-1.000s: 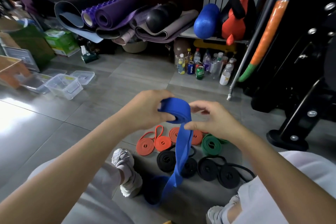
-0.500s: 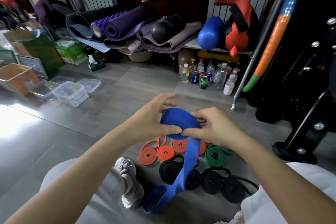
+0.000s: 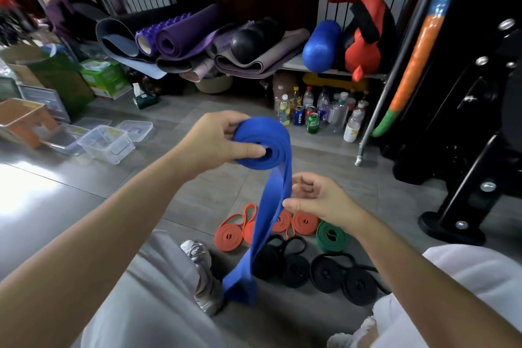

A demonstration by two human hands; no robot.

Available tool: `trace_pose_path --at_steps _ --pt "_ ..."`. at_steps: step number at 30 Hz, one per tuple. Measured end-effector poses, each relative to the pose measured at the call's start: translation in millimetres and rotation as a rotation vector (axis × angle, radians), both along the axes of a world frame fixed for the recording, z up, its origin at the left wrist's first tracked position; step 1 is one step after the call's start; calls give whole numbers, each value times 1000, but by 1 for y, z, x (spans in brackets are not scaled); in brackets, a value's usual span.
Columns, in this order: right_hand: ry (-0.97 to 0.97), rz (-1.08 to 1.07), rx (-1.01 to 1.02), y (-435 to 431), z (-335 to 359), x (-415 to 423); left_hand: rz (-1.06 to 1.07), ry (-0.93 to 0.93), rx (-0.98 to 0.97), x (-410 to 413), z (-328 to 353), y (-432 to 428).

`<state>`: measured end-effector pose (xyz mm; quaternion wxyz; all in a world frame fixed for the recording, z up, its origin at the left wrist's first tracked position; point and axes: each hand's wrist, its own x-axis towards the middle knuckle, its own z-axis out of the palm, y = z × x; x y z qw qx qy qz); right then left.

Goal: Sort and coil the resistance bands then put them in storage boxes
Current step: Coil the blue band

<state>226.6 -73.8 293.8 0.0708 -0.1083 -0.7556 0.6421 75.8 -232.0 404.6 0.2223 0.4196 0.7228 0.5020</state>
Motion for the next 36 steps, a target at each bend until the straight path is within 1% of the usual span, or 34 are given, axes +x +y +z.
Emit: trace_pose_path --at_steps 2,4,7,11,15,17,20,22,24,26,33,35,36 --pt "-15 47 -35 1 7 -6 73 -105 129 -3 11 4" --pt "10 72 -74 1 18 -17 114 -178 249 -9 30 7" --pt "80 -32 -85 8 42 -33 162 -189 374 -20 61 9" --pt "144 -191 -22 27 68 -44 225 -182 429 -34 85 14" --pt "96 -209 86 37 73 -43 213 -115 359 -40 84 17" --pt "97 -194 72 37 77 -43 174 -82 300 -38 78 18" --pt "175 -201 27 37 89 -45 119 -17 230 -31 69 25" --pt "217 -205 97 37 97 -48 84 19 183 -25 65 30" --pt "233 -194 223 37 103 -48 59 35 149 -21 64 35" --pt "256 -160 264 36 105 -47 48 28 131 -21 64 36" --pt "296 -99 94 37 106 -41 14 17 62 -25 70 31" --pt "307 -77 39 33 109 -42 -22 62 13 -21 70 29" --pt "321 -70 42 31 112 -44 -39 112 -21 -19 69 28"
